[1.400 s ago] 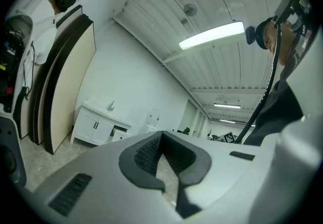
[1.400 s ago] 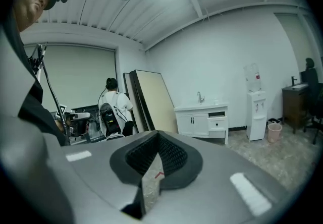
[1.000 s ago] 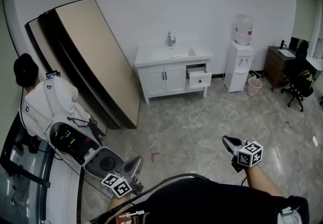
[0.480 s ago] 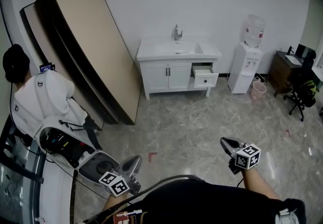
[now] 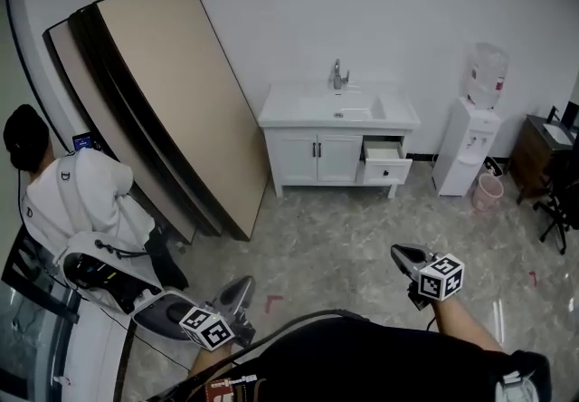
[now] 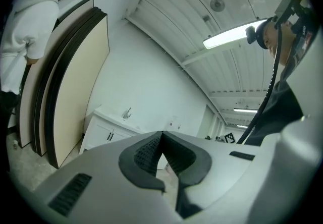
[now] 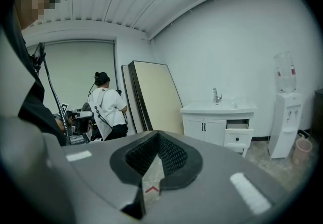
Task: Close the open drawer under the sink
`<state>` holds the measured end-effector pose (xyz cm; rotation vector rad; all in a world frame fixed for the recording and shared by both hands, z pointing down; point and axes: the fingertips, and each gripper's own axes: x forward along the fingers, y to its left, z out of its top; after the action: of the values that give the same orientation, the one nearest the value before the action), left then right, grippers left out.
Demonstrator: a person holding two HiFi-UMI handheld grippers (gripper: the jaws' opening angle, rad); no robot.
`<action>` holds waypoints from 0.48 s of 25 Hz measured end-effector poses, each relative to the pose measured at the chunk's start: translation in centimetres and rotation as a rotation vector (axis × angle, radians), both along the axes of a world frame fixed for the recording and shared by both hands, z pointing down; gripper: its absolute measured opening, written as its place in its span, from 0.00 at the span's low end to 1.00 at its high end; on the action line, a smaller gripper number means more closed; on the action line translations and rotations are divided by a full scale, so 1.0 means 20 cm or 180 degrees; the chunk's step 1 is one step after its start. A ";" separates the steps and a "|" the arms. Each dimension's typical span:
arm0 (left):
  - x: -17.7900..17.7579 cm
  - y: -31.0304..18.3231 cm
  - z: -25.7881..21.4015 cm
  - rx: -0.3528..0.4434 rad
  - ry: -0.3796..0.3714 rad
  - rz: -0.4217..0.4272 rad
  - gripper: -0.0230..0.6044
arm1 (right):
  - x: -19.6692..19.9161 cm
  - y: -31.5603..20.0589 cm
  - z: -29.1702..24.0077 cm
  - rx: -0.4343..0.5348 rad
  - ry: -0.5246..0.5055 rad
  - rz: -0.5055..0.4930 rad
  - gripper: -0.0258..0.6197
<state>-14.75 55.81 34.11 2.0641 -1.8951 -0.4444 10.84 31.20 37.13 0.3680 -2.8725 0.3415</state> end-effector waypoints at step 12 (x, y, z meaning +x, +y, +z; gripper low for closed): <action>0.00 -0.66 -0.04 -0.0097 -0.0008 0.0050 0.03 | -0.01 -0.63 0.06 -0.0168 -0.0009 -0.0004 0.04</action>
<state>-14.78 42.60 33.40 2.0596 -1.8741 -0.4069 10.65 18.55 38.40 0.3567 -2.8600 0.4168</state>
